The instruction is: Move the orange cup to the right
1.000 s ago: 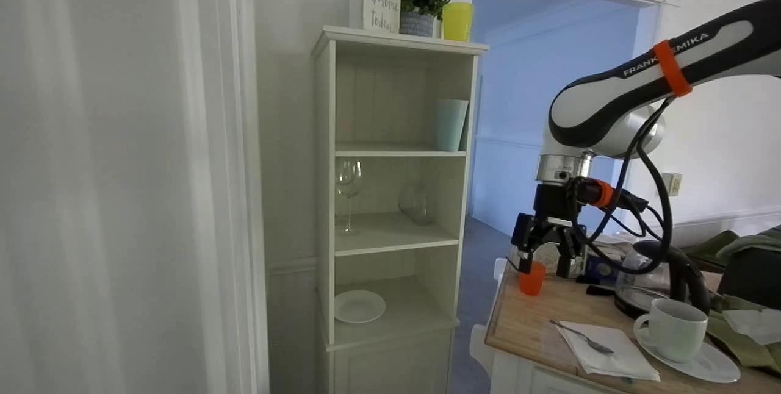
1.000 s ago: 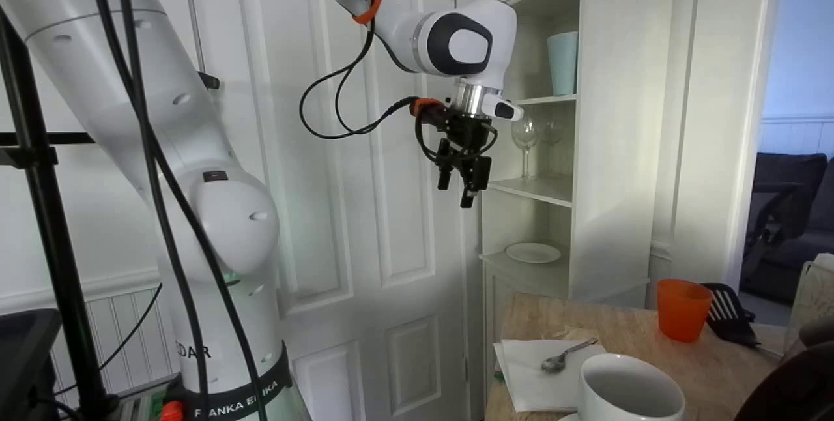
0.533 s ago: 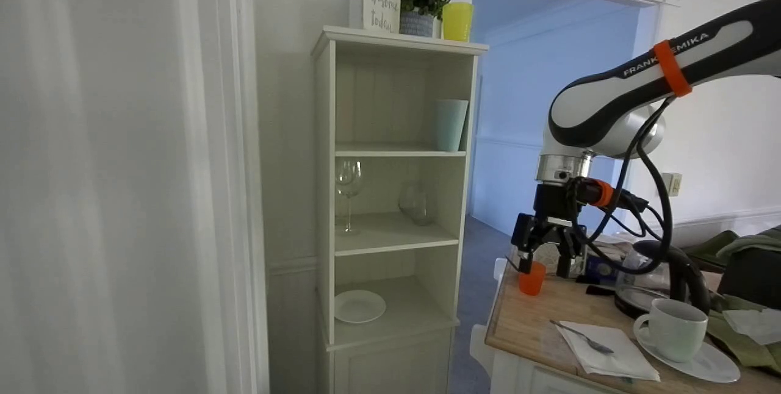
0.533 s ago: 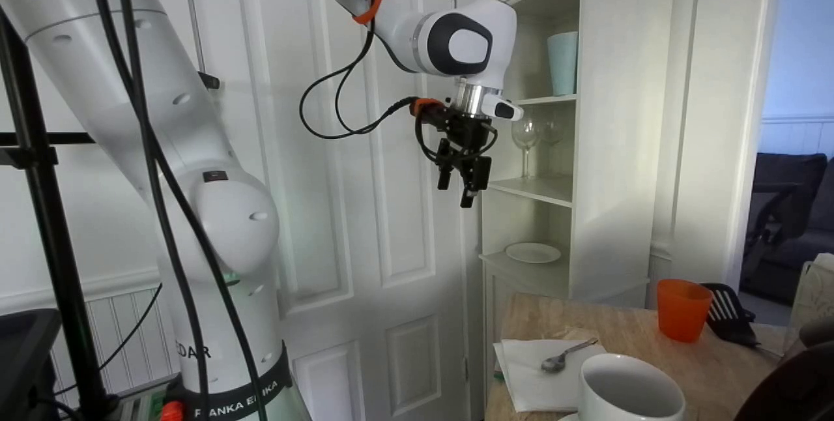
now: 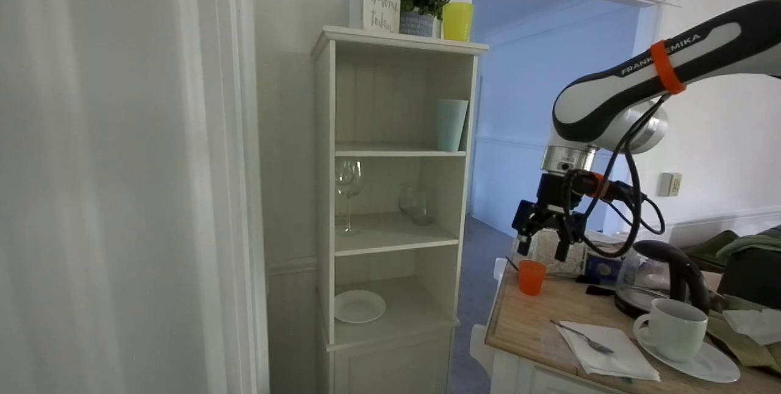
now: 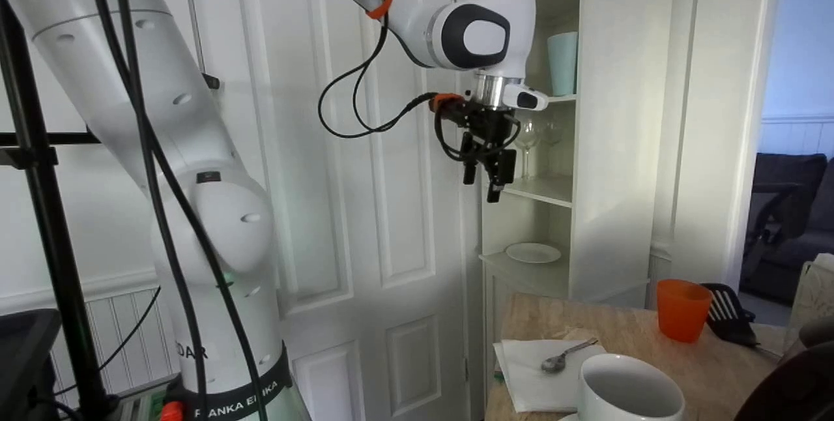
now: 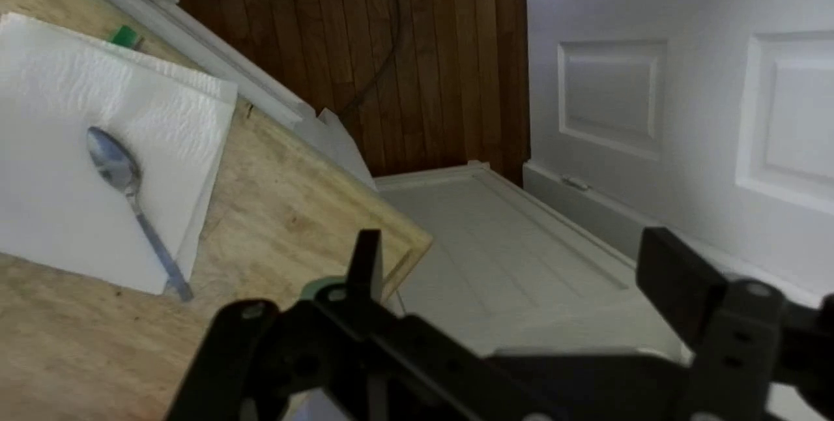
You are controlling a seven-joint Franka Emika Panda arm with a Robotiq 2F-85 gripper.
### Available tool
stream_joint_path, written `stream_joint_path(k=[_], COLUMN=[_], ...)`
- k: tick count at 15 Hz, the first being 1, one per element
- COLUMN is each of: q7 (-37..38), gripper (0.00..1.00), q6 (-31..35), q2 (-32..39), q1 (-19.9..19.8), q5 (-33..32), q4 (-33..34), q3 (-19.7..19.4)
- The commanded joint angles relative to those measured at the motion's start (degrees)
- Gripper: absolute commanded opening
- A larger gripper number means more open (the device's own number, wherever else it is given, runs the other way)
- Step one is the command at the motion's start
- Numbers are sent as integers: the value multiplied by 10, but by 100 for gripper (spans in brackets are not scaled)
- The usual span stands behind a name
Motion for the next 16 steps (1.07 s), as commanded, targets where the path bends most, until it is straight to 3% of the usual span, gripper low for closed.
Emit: stream_joint_path(k=[1, 11, 16], q7=[4, 15, 25], gripper=[100, 100, 100], q6=[5, 89, 85], q2=[38, 177, 255], q1=[-29, -64, -67], q5=[-23, -50, -64], q4=[57, 174, 242], q3=[-21, -55, -65])
